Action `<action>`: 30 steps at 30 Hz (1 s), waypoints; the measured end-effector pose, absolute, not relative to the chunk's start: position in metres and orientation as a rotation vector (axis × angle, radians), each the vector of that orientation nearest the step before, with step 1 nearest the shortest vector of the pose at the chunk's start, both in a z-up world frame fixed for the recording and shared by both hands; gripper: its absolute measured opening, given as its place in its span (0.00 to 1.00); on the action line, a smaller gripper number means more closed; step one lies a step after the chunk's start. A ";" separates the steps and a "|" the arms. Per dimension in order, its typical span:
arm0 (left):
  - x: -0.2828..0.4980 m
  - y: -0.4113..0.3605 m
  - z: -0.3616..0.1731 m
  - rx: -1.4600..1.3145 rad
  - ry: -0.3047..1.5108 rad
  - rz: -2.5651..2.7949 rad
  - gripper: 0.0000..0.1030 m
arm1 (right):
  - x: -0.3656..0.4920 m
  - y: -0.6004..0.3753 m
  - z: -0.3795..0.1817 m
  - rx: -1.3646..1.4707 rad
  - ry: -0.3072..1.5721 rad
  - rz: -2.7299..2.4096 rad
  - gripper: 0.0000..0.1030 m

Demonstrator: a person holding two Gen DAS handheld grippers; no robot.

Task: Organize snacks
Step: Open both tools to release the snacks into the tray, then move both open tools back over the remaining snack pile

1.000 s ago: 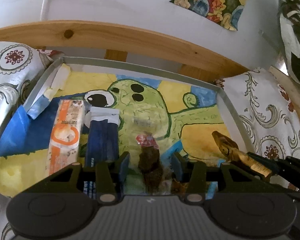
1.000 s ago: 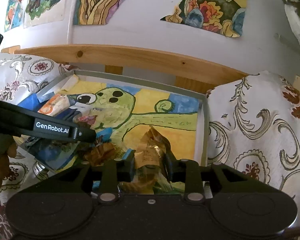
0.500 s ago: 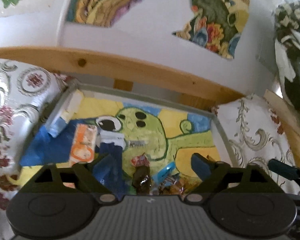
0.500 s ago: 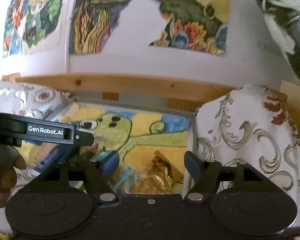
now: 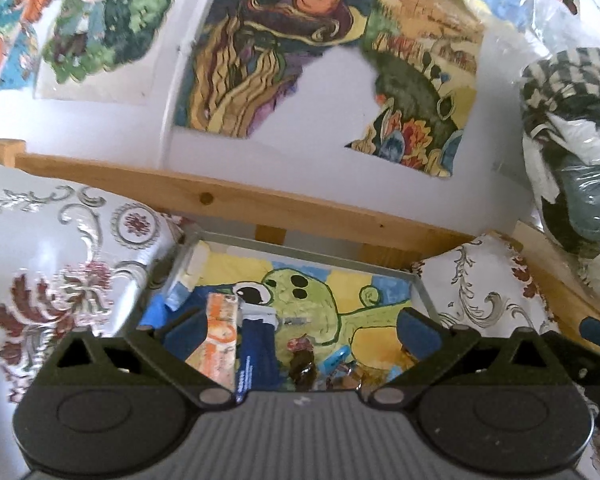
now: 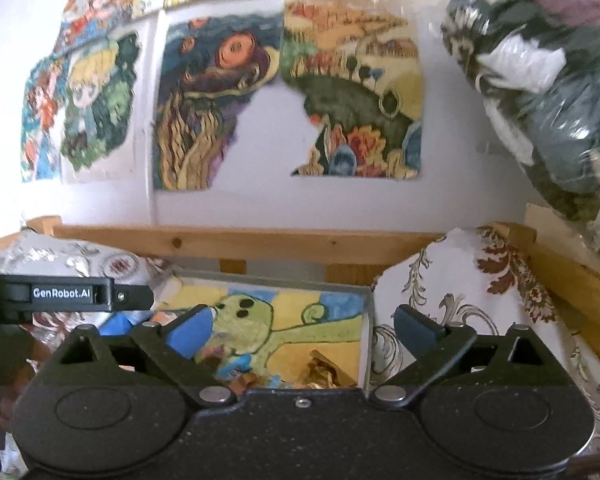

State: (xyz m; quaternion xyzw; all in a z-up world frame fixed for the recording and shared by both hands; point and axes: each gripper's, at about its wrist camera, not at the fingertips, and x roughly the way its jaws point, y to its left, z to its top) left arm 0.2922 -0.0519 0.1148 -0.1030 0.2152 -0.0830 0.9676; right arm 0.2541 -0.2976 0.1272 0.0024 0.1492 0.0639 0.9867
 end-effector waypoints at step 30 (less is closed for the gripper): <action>0.123 0.000 0.086 -0.175 0.490 -0.101 1.00 | 0.080 -0.263 0.109 -0.024 0.319 0.230 0.99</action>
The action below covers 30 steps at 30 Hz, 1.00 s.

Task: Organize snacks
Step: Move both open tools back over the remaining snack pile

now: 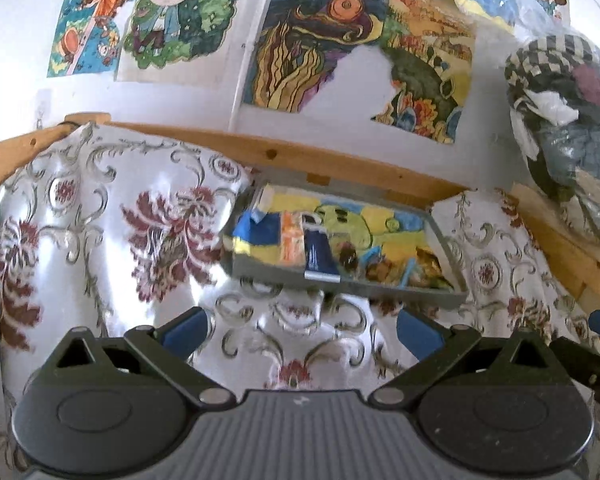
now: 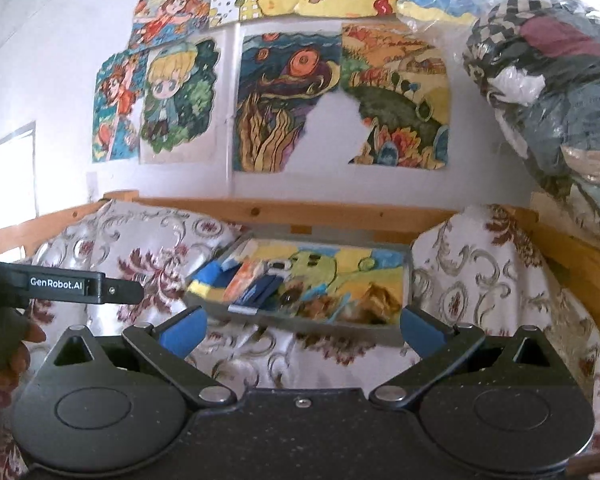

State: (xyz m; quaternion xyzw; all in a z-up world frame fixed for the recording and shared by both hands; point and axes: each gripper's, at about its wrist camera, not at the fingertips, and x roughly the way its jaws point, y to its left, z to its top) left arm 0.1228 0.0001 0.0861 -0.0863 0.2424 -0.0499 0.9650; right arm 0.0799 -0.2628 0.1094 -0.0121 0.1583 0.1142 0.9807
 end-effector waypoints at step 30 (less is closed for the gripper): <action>0.083 -0.005 -0.003 -0.069 0.700 -0.113 1.00 | 0.031 -0.252 0.006 -0.055 0.594 0.198 0.99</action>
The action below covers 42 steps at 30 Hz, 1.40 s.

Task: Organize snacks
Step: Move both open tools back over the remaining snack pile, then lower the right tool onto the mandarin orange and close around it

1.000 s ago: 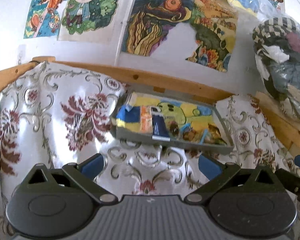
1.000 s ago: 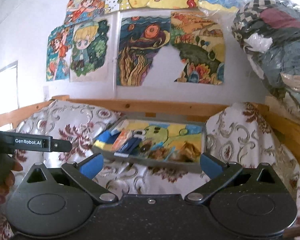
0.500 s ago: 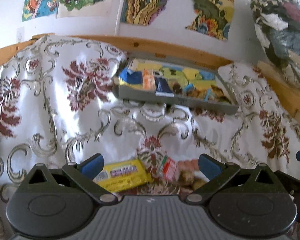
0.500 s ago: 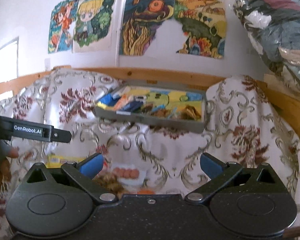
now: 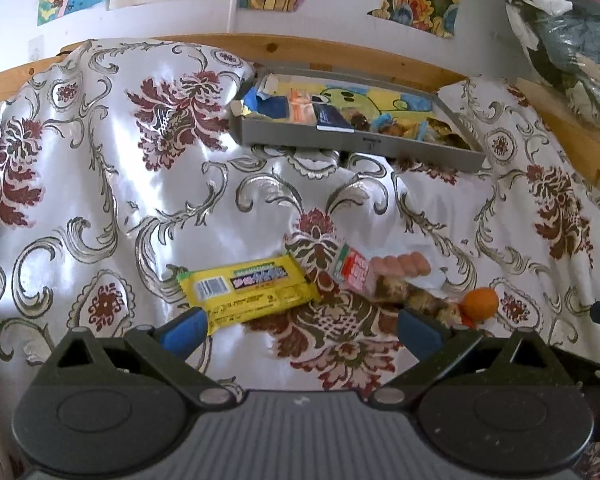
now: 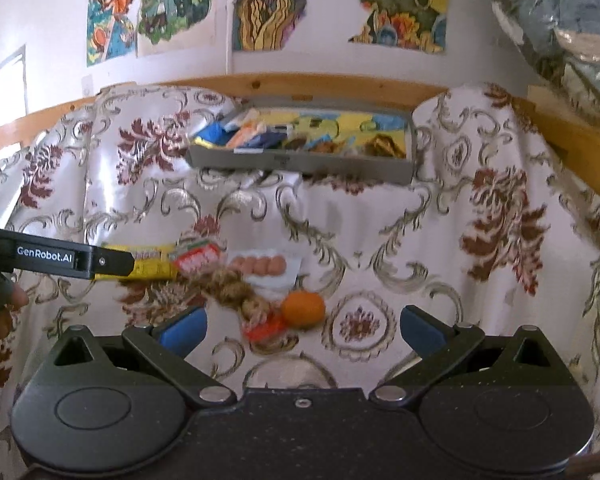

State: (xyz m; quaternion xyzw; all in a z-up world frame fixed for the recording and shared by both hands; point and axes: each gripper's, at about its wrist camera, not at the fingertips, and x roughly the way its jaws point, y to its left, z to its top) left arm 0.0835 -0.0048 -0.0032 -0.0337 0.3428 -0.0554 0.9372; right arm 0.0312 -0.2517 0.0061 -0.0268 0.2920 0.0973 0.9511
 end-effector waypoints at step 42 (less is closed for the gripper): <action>0.098 -0.006 -0.035 -0.134 0.722 -0.219 1.00 | 0.074 -0.245 -0.025 -0.060 0.682 0.160 0.99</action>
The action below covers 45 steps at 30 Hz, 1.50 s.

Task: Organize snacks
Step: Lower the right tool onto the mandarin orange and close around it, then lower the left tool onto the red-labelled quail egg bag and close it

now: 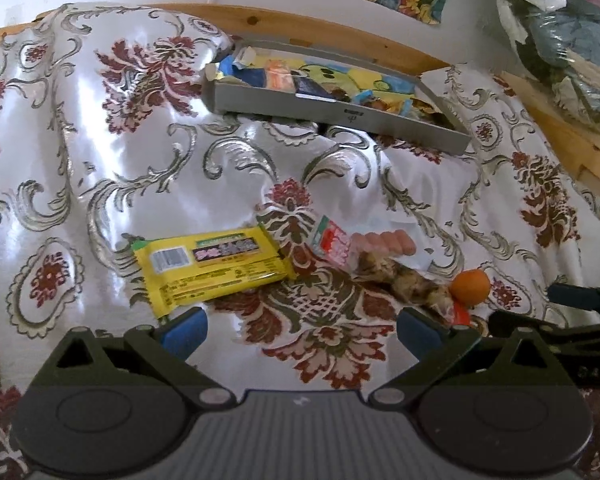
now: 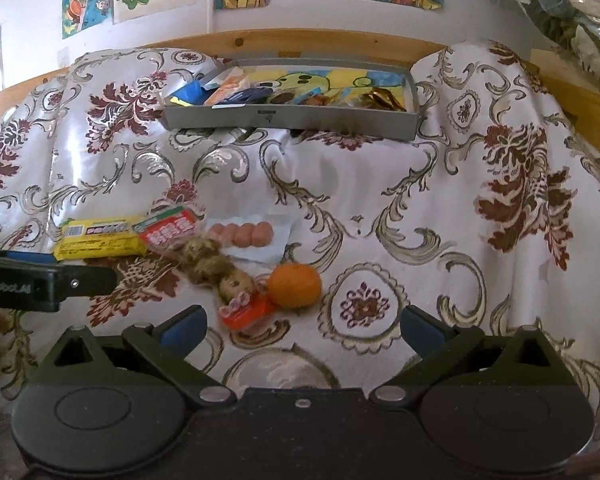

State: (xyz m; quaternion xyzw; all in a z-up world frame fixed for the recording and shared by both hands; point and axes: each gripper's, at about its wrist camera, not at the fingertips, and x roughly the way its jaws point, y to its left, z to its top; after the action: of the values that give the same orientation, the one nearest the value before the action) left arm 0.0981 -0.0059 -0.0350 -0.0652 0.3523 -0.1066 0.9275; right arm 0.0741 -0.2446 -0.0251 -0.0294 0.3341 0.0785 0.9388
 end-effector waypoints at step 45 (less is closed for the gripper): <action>0.148 -0.056 -0.046 -0.311 0.891 -0.106 0.99 | 0.119 -0.259 -0.052 0.017 0.690 0.266 0.38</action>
State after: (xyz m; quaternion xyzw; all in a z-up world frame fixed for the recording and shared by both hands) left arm 0.1483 -0.0559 -0.0456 -0.1495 0.4289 -0.0510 0.8894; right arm 0.1191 -0.2590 -0.0524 0.0083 0.3370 0.1301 0.9324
